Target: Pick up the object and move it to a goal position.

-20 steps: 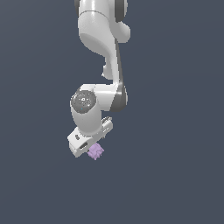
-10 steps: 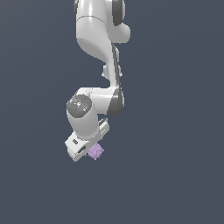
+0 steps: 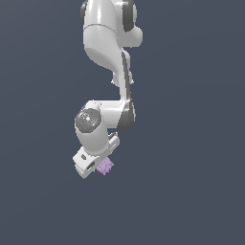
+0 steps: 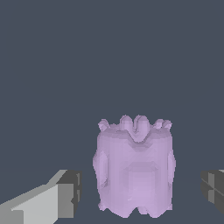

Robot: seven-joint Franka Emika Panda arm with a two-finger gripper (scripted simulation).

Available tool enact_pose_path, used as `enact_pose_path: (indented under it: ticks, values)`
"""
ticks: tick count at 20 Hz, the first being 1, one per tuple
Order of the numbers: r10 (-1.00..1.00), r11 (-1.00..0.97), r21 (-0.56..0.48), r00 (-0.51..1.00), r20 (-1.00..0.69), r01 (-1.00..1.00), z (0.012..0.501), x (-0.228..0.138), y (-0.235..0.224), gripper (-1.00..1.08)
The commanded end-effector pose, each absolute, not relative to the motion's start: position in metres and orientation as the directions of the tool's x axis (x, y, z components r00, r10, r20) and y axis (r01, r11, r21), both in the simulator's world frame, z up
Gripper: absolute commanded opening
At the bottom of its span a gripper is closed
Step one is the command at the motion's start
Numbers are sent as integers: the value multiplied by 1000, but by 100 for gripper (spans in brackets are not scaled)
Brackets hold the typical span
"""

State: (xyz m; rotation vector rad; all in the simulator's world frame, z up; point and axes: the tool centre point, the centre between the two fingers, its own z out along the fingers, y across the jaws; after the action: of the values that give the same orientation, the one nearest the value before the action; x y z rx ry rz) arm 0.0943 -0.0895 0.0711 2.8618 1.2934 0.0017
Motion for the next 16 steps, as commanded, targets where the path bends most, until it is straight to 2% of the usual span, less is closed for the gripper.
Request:
enact_pose_path:
  ticks: [1,10,11,16]
  values:
    - [751,-660,0,660,0,751,56,93,-90,100]
    - [752,-659,0,659,0,752,39,95,-89,100]
    - [752,-659,0,659,0,752,39,95,-89,-100]
    - [752,-659,0,659,0,752,39,95,-89,-100]
